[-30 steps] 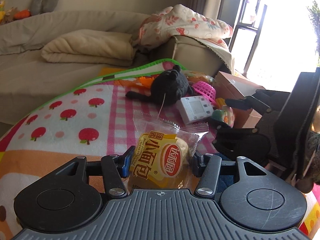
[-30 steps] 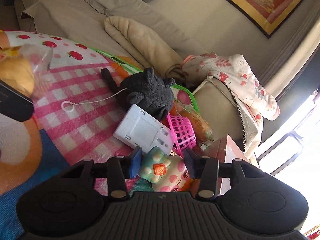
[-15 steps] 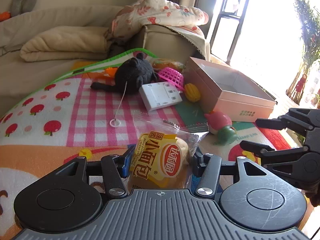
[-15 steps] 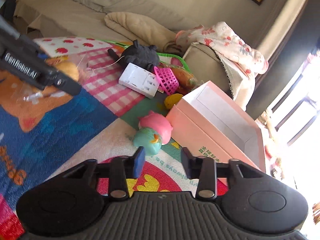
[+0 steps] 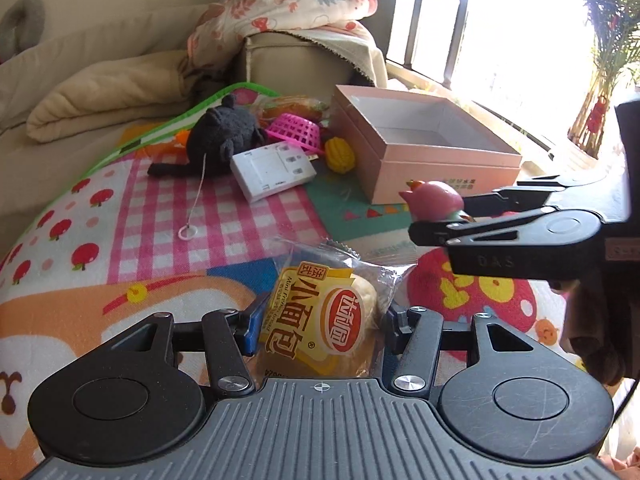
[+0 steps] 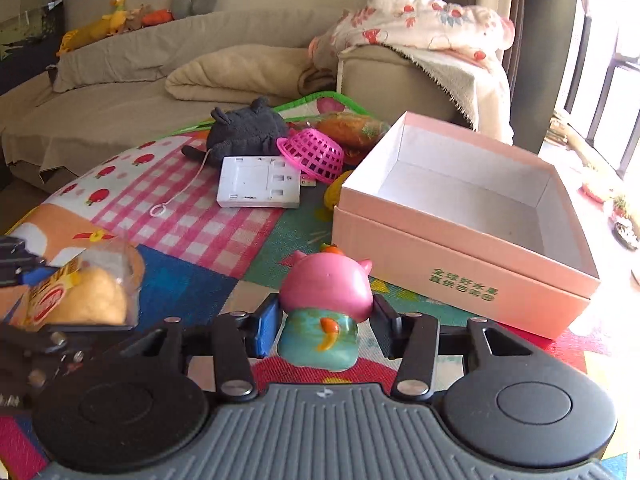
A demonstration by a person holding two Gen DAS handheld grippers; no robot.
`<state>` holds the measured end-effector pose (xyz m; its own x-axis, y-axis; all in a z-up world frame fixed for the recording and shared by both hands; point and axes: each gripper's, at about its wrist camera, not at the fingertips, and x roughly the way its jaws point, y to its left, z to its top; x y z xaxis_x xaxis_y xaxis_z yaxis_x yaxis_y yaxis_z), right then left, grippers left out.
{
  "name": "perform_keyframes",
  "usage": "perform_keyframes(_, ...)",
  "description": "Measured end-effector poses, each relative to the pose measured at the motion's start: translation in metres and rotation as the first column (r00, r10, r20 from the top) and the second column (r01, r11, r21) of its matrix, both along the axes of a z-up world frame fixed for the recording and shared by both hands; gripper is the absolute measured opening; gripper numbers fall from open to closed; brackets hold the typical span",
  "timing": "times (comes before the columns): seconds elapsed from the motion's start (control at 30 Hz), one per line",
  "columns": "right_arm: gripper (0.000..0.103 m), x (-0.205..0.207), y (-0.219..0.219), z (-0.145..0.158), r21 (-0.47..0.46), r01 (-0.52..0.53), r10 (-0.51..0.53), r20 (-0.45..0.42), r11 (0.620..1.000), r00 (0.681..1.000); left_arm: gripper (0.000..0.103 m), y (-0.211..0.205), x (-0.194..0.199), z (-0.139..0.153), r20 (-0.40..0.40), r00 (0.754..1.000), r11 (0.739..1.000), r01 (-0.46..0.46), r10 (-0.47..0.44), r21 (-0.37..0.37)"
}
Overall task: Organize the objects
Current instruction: 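Lower the bun into the pink box with the left tool while the right tool drops the piggy toy in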
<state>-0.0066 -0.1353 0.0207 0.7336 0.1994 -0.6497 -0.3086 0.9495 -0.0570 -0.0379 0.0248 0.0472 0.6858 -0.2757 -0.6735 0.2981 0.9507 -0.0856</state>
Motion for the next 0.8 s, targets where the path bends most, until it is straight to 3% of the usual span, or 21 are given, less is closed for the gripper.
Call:
perform_keyframes(0.1,0.048,-0.035,-0.028,0.021,0.018,-0.009,0.008,0.057,1.000,0.998,0.059,-0.020,0.016,0.019,0.044,0.999,0.999,0.018,-0.017,-0.027)
perform_keyframes(0.27,0.048,-0.068,-0.074,0.040,0.022,0.087,-0.090,0.164,0.996,0.982,0.059,-0.071,0.069,0.058,0.153,0.988,0.991,0.043,-0.023,-0.130)
perform_keyframes(0.43,0.048,-0.066,-0.103,0.036,0.044,0.160,-0.165,0.182,0.986,0.969,0.060,-0.122,0.153,0.065,0.134,0.990,0.972,-0.003,0.035,-0.234)
perform_keyframes(0.53,0.048,-0.062,-0.113,0.030,0.055,0.178,-0.185,0.165,0.982,0.969,0.059,-0.149,0.187,0.039,0.051,0.996,0.983,-0.068,0.078,-0.172)
perform_keyframes(0.63,0.048,-0.057,-0.121,0.026,0.050,0.187,-0.193,0.157,0.981,0.969,0.061,-0.165,0.199,0.009,0.009,0.999,0.995,-0.045,0.046,-0.090)
perform_keyframes(0.73,0.048,-0.050,-0.126,0.022,0.044,0.200,-0.205,0.147,0.979,0.968,0.059,-0.166,0.196,0.001,0.020,0.999,0.998,-0.028,0.029,-0.056)
perform_keyframes(0.8,0.048,-0.045,-0.128,0.022,0.047,0.206,-0.211,0.145,0.977,0.967,0.059,-0.153,0.188,0.009,0.066,0.997,0.995,-0.028,0.034,-0.094)
